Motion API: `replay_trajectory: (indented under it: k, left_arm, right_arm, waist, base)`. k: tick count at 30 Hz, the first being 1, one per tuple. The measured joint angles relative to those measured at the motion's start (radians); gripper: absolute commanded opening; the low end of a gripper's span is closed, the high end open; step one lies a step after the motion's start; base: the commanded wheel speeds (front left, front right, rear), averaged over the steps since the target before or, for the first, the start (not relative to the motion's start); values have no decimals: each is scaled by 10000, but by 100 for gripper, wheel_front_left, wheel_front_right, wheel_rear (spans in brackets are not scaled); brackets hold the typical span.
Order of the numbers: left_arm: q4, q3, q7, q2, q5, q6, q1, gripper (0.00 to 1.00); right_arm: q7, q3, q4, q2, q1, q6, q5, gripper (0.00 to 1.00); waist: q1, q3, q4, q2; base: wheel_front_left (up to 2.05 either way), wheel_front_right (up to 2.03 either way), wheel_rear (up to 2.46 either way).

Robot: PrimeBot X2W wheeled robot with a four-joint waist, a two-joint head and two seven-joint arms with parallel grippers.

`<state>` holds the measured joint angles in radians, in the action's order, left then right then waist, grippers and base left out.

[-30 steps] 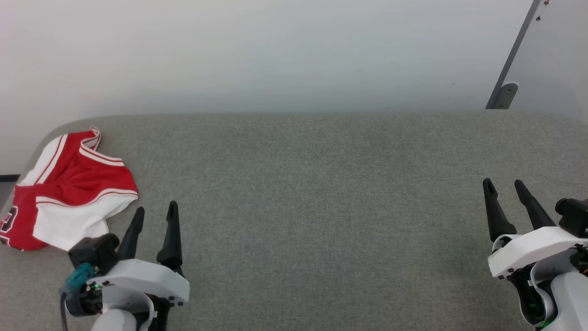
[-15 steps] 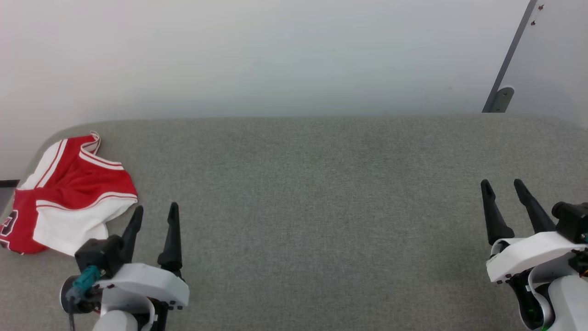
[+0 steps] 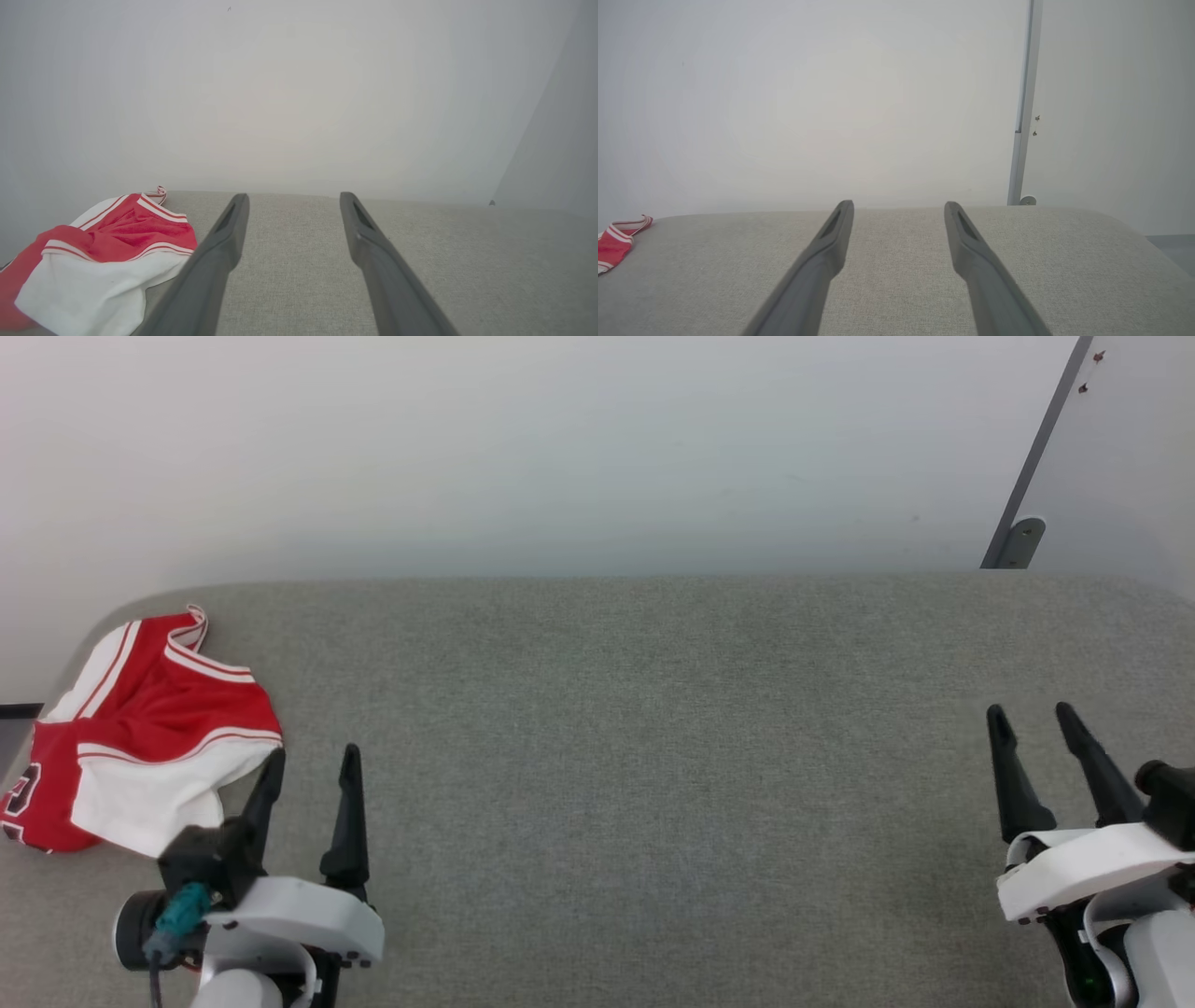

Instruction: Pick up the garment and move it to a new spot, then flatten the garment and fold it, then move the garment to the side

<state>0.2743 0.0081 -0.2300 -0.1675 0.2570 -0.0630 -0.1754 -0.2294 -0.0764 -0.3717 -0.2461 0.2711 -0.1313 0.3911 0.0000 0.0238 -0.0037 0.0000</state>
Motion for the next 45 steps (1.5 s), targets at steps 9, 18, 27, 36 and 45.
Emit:
replay_trajectory:
  k: [9, 18, 27, 36, 45]
  left_arm:
    - [25, 42, -148, 169, -663, -86, 126, 100]
    - [288, 98, -301, 215, -1174, -286, 71, 100]
    - [596, 157, -341, 255, -1254, -385, 3, 100]
    - [767, 148, -341, 410, -1310, -441, -149, 100]
    - [786, 211, -341, 700, -1444, -291, -2, 100]
  right_arm:
    - [-161, 318, 313, 4, -334, 0, -420, 100]
    - [-309, 414, 431, 6, -359, 0, -938, 100]
    - [-320, 447, 431, 15, -356, 0, -934, 100]
    - [-322, 637, 453, -31, -378, 0, -851, 100]
    - [-343, 267, 462, -63, -587, 0, -825, 100]
  waist:
    - [0, 33, 109, 0]
    - [0, 4, 158, 0]
    - [0, -57, 178, 0]
    - [0, -82, 556, 0]
    - [0, -63, 1701, 0]
  base:
    - [0, 0, 0]
    - [0, 0, 0]
    - [0, 0, 0]
    - [0, 0, 0]
    - [0, 0, 0]
